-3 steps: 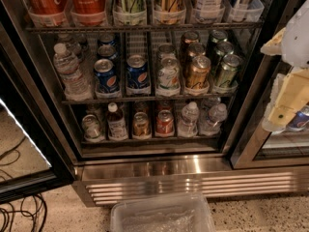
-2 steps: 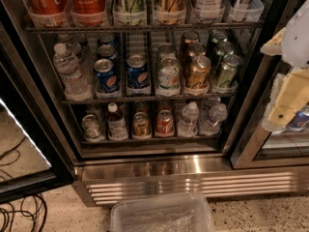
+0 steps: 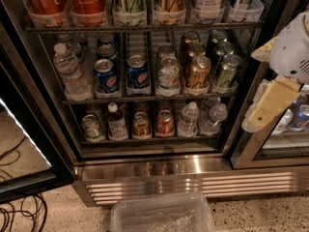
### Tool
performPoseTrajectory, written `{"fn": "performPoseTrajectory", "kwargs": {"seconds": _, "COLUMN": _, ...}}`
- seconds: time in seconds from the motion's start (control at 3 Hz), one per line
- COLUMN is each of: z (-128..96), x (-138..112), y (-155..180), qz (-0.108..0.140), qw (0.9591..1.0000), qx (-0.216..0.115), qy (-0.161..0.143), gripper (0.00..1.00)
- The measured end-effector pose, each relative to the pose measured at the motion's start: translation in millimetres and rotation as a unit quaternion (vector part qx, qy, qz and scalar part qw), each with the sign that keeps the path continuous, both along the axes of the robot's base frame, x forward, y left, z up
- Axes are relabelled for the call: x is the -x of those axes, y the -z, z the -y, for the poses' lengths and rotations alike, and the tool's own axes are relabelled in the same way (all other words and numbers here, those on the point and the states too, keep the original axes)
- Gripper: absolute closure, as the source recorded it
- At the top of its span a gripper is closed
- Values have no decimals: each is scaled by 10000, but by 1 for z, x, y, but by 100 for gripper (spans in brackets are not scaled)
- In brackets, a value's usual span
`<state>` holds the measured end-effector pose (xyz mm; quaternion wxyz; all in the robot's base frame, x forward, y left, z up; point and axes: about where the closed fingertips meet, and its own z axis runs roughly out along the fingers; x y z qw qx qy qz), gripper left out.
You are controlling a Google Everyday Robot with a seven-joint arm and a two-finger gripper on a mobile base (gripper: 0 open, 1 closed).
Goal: Pick orange can from middle shelf of fridge
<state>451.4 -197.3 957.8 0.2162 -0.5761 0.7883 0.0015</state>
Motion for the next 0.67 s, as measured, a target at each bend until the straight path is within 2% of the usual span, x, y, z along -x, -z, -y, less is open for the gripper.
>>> {"fn": "performPoseTrajectory", "kwargs": {"seconds": 0.33, "z": -21, "x": -12, "y": 22, "qz": 197, "qw": 9955, "qx": -878, "qy": 287, "gripper": 0}}
{"fn": "performPoseTrajectory", "kwargs": {"seconds": 0.67, "z": -26, "x": -27, "y": 8, "qz": 562, "qw": 9917, "qx": -1089, "qy": 395, "gripper": 0}}
